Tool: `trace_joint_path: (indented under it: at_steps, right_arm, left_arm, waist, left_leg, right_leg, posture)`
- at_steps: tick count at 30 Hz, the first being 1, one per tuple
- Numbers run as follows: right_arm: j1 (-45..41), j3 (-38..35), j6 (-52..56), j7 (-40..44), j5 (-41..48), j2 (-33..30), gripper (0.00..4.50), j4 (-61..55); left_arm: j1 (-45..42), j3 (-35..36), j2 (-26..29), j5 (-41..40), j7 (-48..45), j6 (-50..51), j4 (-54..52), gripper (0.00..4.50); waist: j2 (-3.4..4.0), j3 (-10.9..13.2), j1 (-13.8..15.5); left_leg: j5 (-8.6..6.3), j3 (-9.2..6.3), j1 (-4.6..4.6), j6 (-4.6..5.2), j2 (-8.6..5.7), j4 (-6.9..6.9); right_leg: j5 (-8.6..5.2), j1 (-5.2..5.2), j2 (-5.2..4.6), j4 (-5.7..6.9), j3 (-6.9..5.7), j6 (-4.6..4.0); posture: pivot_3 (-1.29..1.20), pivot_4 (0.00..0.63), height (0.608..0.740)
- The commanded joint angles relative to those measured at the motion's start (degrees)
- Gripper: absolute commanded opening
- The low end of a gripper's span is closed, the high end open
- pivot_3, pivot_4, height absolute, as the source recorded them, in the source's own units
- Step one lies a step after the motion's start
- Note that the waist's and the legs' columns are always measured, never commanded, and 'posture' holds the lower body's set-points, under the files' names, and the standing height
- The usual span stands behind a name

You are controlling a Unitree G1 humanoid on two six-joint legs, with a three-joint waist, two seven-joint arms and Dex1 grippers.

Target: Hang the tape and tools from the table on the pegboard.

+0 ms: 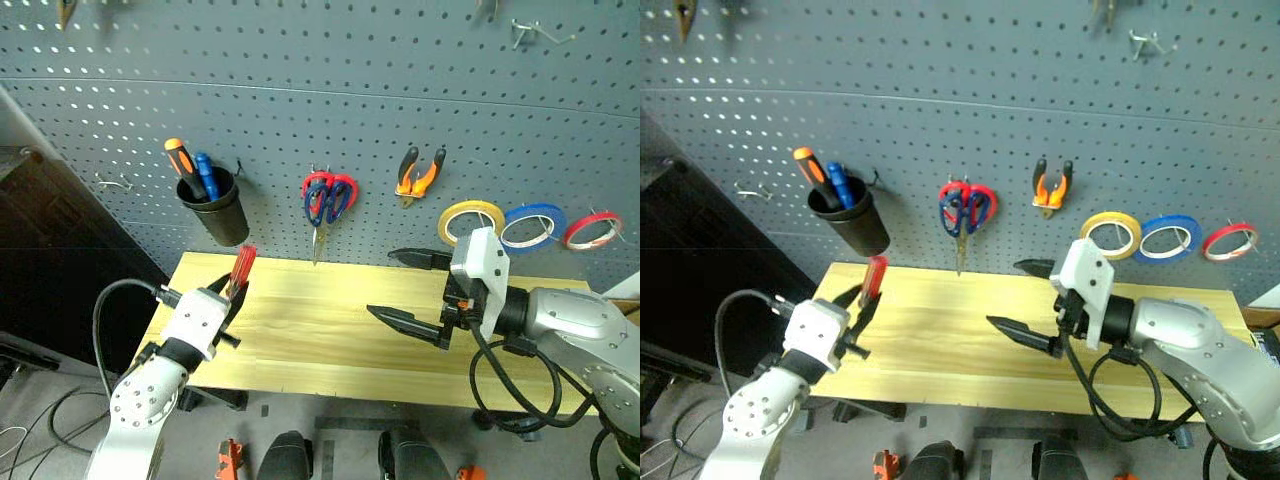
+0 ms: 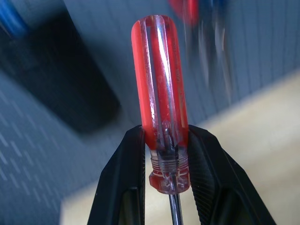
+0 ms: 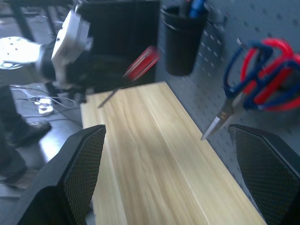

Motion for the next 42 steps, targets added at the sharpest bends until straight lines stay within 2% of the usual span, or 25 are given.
trace_joint_path:
  at_steps: [1,6,10,16,21,25,27,35,37,42]
  right_arm:
    - [-1.79,-2.8,-2.22,2.69,1.1,-1.09,4.5,1.09]
    - [-3.65,-2.87,-3.06,4.79,0.21,-1.86,4.5,3.63]
    - [-5.08,-2.85,-2.95,5.37,0.07,-2.13,4.5,4.43]
    - [-6.67,-2.32,-2.89,4.5,-0.55,-1.58,4.5,4.97]
    - [-7.27,-1.96,-2.81,4.02,-0.97,-1.44,4.5,4.91]
    - [-7.17,-2.25,-2.41,3.45,-0.85,-1.71,4.5,4.11]
    - [-6.84,-2.65,-2.35,3.46,-0.79,-2.05,4.5,3.91]
    - [-6.5,-3.69,-2.95,2.64,-1.25,-1.94,4.5,4.2]
    - [-6.15,-4.54,-3.12,1.39,-1.65,-1.44,4.5,4.47]
    - [-1.7,-6.93,-4.91,-2.75,-4.49,0.7,4.5,5.05]
  left_arm:
    - [-9.94,4.26,-0.45,-1.4,3.77,1.25,-2.19,0.92]
    - [-23.68,5.67,-1.99,-3.55,7.09,6.04,-0.32,0.92]
    - [-29.71,6.12,-4.07,-5.4,9.25,10.42,0.71,0.92]
    - [-38.92,7.61,-5.11,-4.23,13.0,8.32,13.58,0.92]
    - [-41.36,6.56,-5.93,-3.28,13.83,4.43,20.56,0.92]
    - [-39.11,5.99,-6.63,-2.92,13.52,3.13,22.82,0.92]
    - [-37.39,5.93,-6.94,-3.03,13.4,2.58,22.31,1.67]
    - [-36.46,4.9,-7.25,-1.79,14.5,3.31,18.99,4.02]
    - [-36.59,3.42,-7.3,-2.81,12.6,5.55,16.25,4.02]
    - [-32.01,-1.67,-8.3,-6.3,8.5,20.45,9.76,4.02]
  waist:
    - [-0.19,-0.56,0.28]
    - [-0.34,-1.96,0.28]
    - [-0.43,-2.41,0.15]
    - [-0.45,-2.6,0.14]
    - [-0.52,-2.72,-0.12]
    - [-0.53,-2.73,-0.17]
    - [-0.51,-2.78,-0.22]
    - [-0.54,-3.26,-0.24]
    - [-0.58,-3.44,-0.24]
    - [-0.52,-4.18,-0.18]
  left_leg:
    - [0.02,0.01,0.0,-0.01,-0.01,0.02]
    - [0.07,0.05,0.02,-0.11,-0.05,0.02]
    - [0.11,0.04,0.05,-0.18,-0.05,0.01]
    - [0.18,0.08,0.07,-0.27,-0.09,0.04]
    - [0.2,0.08,0.05,-0.3,-0.12,0.04]
    - [0.2,0.1,0.02,-0.32,-0.13,0.04]
    - [0.2,0.09,0.03,-0.32,-0.12,0.04]
    - [0.21,0.1,0.04,-0.32,-0.12,0.07]
    - [0.21,0.1,0.03,-0.32,-0.13,0.07]
    - [0.2,0.07,0.06,-0.32,-0.18,0.07]
  right_leg:
    - [0.0,0.01,0.02,0.03,-0.02,0.0]
    - [0.01,0.04,0.05,-0.04,0.08,0.0]
    - [0.01,0.04,0.07,-0.02,0.1,0.01]
    - [0.01,0.05,0.09,0.07,0.08,0.0]
    - [0.02,0.04,0.07,0.03,0.1,0.01]
    - [0.02,0.04,0.07,0.01,0.08,0.01]
    - [0.02,0.03,0.07,0.03,0.1,0.01]
    - [0.02,0.03,0.07,0.09,0.1,0.0]
    - [0.02,0.03,0.06,0.08,0.11,0.0]
    - [0.01,0.1,0.03,0.06,0.12,0.01]
  posture:
    - [0.1,0.101,0.74]
    - [0.11,0.084,0.74]
    - [0.11,0.081,0.74]
    - [0.08,0.07,0.74]
    - [0.06,0.068,0.74]
    - [0.06,0.068,0.74]
    - [0.04,0.07,0.74]
    - [0.05,0.069,0.74]
    - [0.05,0.068,0.74]
    - [0.06,0.064,0.74]
